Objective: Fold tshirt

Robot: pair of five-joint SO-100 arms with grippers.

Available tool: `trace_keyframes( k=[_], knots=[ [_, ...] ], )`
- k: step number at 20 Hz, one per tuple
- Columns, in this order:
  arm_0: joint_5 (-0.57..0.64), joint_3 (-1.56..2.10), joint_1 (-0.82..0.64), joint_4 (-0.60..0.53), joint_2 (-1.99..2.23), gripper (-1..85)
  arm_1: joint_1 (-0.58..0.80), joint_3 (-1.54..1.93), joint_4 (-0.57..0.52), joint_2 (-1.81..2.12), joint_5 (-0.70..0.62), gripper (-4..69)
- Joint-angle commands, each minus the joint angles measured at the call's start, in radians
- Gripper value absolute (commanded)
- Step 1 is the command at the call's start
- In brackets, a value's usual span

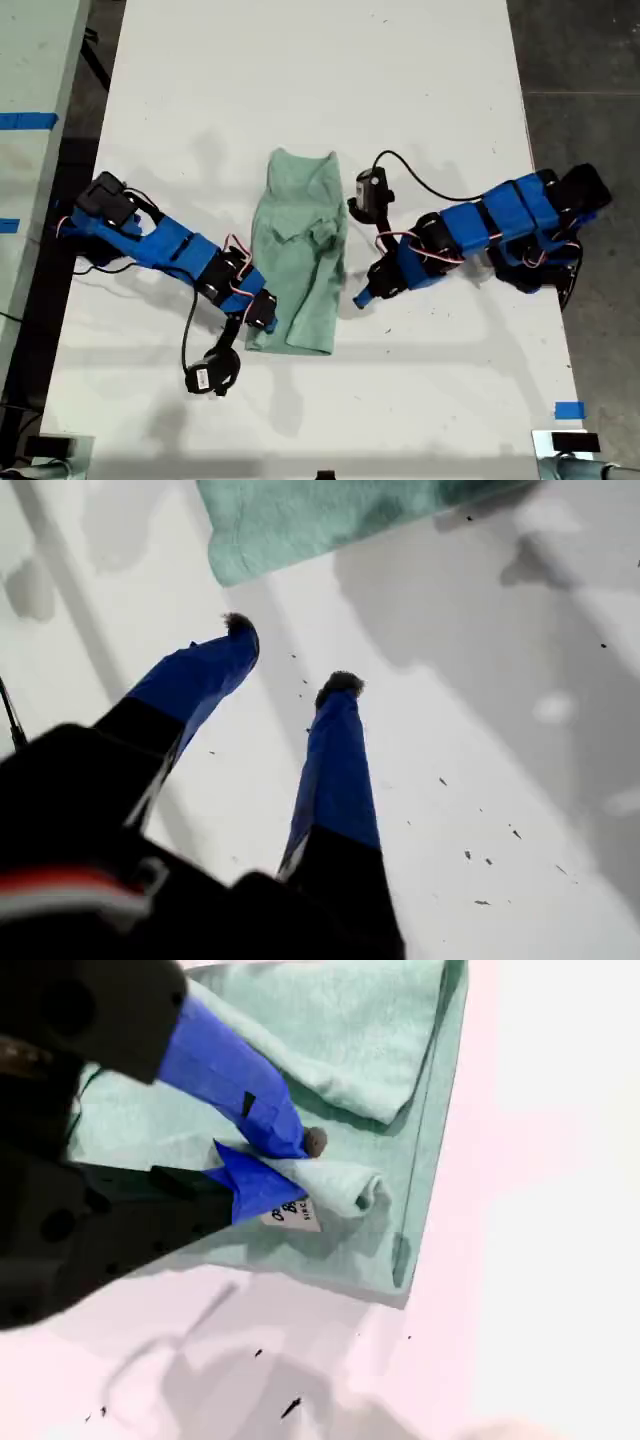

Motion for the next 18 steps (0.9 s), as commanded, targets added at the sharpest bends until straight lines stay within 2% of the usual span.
trace_keyframes(
  k=[1, 3, 4, 5, 6, 10, 11, 14, 16, 18],
  knots=[
    [0.041, -0.143, -0.026, -0.008, -0.044, 0.0, -0.003, -0.005, -0.029, 0.092, 0.003, 16.6],
    [0.063, -0.16, -0.041, -0.009, -0.06, 1.5, -0.005, -0.005, -0.029, 0.092, 0.008, 16.6],
    [0.084, -0.163, -0.043, -0.008, -0.057, 15.4, -0.006, -0.005, -0.029, 0.092, 0.008, 16.6],
    [0.106, -0.178, -0.043, -0.003, -0.054, 33.0, -0.006, -0.005, -0.029, 0.092, 0.009, 16.6],
    [0.101, -0.183, -0.038, 0.006, -0.034, 37.2, -0.006, -0.003, -0.029, 0.092, 0.009, 16.6],
    [0.112, -0.202, -0.041, 0.069, 0.049, 39.1, -0.002, 0.002, -0.037, 0.092, 0.005, 16.6],
    [0.095, -0.201, -0.049, 0.115, 0.077, 39.1, -0.002, 0.003, -0.037, 0.092, 0.005, 16.6],
    [-0.028, -0.144, -0.071, 0.35, 0.215, 39.3, -0.005, 0.005, -0.008, 0.112, 0.018, 16.6],
    [-0.089, -0.075, -0.058, 0.383, 0.345, 38.0, -0.017, 0.012, -0.005, 0.137, 0.041, 16.6],
    [-0.164, 0.002, -0.029, 0.357, 0.463, 36.0, -0.032, -0.009, 0.014, 0.152, 0.064, 16.6]
  ],
)
